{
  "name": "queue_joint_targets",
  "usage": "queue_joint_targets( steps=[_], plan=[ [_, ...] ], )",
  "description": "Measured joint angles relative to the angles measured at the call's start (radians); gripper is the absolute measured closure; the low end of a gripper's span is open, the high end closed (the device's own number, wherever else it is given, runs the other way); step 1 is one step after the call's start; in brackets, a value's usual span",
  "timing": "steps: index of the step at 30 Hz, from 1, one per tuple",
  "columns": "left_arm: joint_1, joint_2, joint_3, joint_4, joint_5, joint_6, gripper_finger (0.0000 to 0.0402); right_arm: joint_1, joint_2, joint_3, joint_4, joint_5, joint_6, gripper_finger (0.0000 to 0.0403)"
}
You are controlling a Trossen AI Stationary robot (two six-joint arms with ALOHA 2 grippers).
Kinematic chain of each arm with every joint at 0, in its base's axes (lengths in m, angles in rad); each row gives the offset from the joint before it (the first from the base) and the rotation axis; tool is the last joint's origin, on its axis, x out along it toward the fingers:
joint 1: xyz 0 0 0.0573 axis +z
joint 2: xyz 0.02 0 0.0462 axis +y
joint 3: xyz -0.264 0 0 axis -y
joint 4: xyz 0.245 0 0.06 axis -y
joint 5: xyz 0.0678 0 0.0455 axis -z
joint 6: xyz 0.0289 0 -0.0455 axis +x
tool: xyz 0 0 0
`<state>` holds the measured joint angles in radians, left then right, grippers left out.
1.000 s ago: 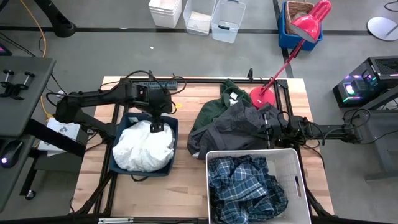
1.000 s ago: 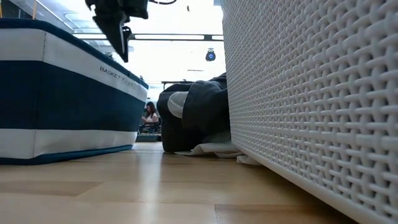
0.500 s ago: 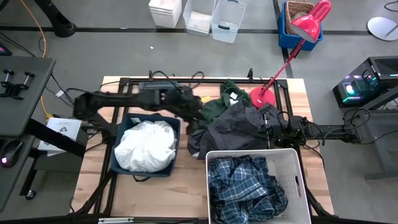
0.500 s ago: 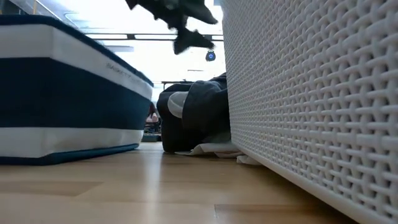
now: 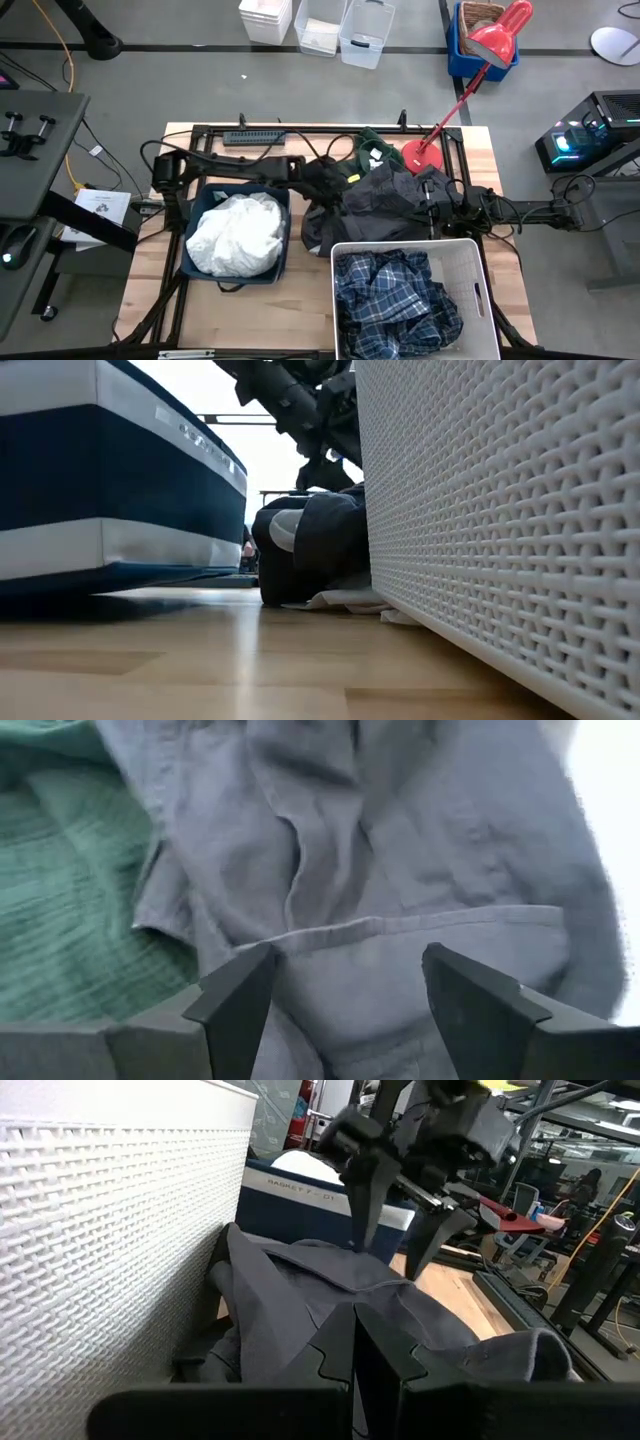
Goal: Sort clothes
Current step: Put the gray shorts into the white laundry bin
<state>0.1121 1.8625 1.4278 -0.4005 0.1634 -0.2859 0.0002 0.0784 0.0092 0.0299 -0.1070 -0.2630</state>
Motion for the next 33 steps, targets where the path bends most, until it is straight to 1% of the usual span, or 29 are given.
queue_joint_targets(
  steps=[3,8,11,13,16,22,25,27,28,29,32,33],
  plan=[
    [-0.009,0.008,0.000,-0.029,-0.085,0.000,0.0156,0.000,0.000,0.000,0.000,0.000,0.000,0.0402],
    [-0.016,-0.011,0.000,-0.067,-0.167,-0.022,0.0156,0.000,0.000,0.000,0.000,0.000,0.000,0.0402],
    [-0.025,-0.030,0.000,-0.053,-0.215,-0.022,0.0156,0.000,0.000,0.000,0.000,0.000,0.000,0.0402],
    [-0.028,-0.030,0.000,-0.057,-0.200,-0.025,0.0156,0.000,0.000,0.000,0.000,0.000,0.000,0.0402],
    [-0.028,-0.012,0.000,-0.066,-0.133,-0.059,0.0156,0.000,0.000,0.000,0.000,0.000,0.000,0.0402],
    [-0.040,0.059,0.000,-0.076,-0.132,-0.102,0.0156,0.000,0.000,0.000,0.000,0.000,0.000,0.0402],
    [-0.052,0.083,0.000,-0.078,-0.130,-0.059,0.0166,0.000,0.000,0.000,0.000,0.000,0.000,0.0402],
    [-0.065,0.089,0.000,-0.078,-0.131,-0.033,0.0195,0.000,0.000,0.000,0.000,0.000,0.000,0.0402],
    [-0.072,0.089,0.000,-0.081,-0.131,-0.021,0.0218,0.000,0.000,0.000,0.000,0.000,0.000,0.0402],
    [-0.078,0.088,0.000,-0.083,-0.131,-0.014,0.0250,0.000,0.000,0.000,0.000,0.000,0.000,0.0402],
    [-0.090,0.060,-0.001,-0.083,-0.130,0.004,0.0364,0.000,0.000,0.000,0.000,0.000,0.000,0.0402],
    [-0.093,0.038,-0.002,-0.081,-0.132,0.006,0.0378,0.000,0.000,0.000,0.000,0.000,0.000,0.0402]
  ],
)
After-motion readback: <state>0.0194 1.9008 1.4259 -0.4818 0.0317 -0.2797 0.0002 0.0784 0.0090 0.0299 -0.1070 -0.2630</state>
